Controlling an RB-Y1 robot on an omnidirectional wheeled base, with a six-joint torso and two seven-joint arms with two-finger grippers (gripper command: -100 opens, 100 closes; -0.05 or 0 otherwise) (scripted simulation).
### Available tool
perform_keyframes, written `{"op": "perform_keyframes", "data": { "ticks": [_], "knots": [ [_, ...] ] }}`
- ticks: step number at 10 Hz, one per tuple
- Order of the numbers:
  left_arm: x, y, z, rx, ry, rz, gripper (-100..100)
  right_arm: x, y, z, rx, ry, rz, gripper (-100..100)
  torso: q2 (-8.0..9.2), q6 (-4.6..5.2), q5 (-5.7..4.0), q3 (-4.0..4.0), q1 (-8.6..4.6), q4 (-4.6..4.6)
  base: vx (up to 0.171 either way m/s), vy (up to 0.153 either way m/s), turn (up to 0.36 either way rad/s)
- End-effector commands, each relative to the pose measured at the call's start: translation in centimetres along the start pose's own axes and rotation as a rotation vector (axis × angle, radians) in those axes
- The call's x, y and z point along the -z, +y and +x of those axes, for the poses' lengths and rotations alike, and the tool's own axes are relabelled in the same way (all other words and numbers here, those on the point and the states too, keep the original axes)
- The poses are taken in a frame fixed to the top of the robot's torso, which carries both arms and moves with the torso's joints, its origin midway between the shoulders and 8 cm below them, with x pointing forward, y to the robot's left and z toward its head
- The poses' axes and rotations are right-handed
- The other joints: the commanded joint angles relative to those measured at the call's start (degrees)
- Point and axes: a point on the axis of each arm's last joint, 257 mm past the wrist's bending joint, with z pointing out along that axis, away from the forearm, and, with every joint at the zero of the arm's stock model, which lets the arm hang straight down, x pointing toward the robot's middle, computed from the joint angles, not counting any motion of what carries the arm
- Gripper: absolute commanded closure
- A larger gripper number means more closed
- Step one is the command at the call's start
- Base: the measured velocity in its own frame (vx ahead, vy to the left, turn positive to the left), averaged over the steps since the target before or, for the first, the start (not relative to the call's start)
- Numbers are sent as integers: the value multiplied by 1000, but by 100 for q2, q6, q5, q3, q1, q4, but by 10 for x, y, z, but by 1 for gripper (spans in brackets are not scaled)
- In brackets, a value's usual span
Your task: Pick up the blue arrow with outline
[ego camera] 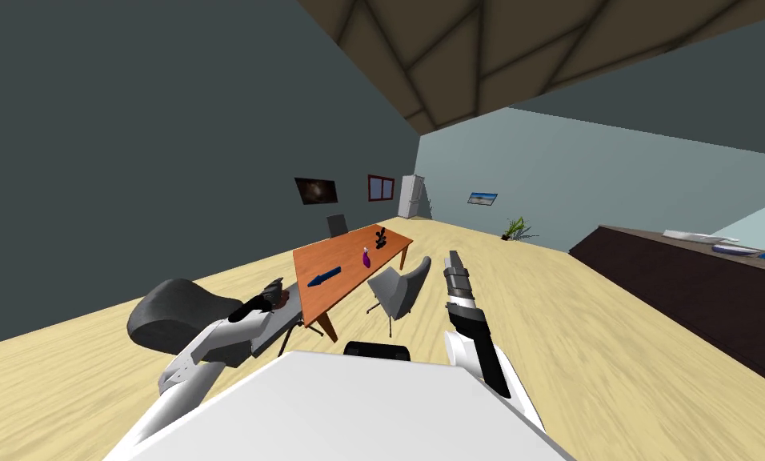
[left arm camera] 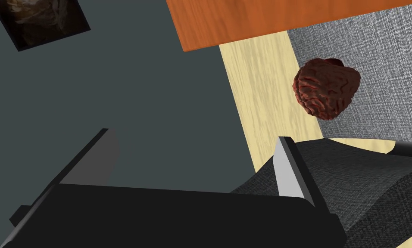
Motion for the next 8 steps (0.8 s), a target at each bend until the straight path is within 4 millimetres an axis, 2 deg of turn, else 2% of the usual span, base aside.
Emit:
{"op": "perform_keyframes", "data": {
  "ticks": [1, 2, 3, 4, 5, 6, 7, 8],
  "knots": [
    [-5, 18, -17, 33, -36, -67, -100, 0, 0, 0, 0, 0, 0, 0, 0, 0, 0, 0, 0, 0, 33, -29, -144],
    [-5, 26, -18, 34, -41, -94, -100, 0, 0, 0, 0, 0, 0, 0, 0, 3, 0, 0, -1, 0, 28, -22, -80],
    [-9, 33, -31, 67, -67, -132, -100, 0, 0, 0, 0, 0, 0, 0, 1, 0, 0, 1, 0, 0, 41, -26, -180],
    [-8, 42, -33, 68, -74, -164, -100, 0, 0, 0, 0, 0, 0, 0, -3, 4, 0, -1, 0, 0, 40, -13, -73],
    [-12, 50, -45, 104, -98, -200, -100, 0, 0, 0, 0, 0, 0, 0, -3, -1, 1, -2, 4, -1, 46, -16, -135],
    [-10, 57, -46, 105, -104, -228, -100, 0, 0, 0, 0, 0, 0, 0, -5, 2, 1, -2, 3, -1, 41, -7, -91],
    [-12, 65, -56, 145, -128, -266, -100, 0, 0, 0, 0, 0, 0, 0, -4, 0, 1, -2, 6, -1, 56, -2, -177],
    [-10, 71, -57, 146, -132, -290, -100, 0, 0, 0, 0, 0, 0, 0, -9, 4, 2, -5, 8, -1, 44, 8, -83]
  ]
}}
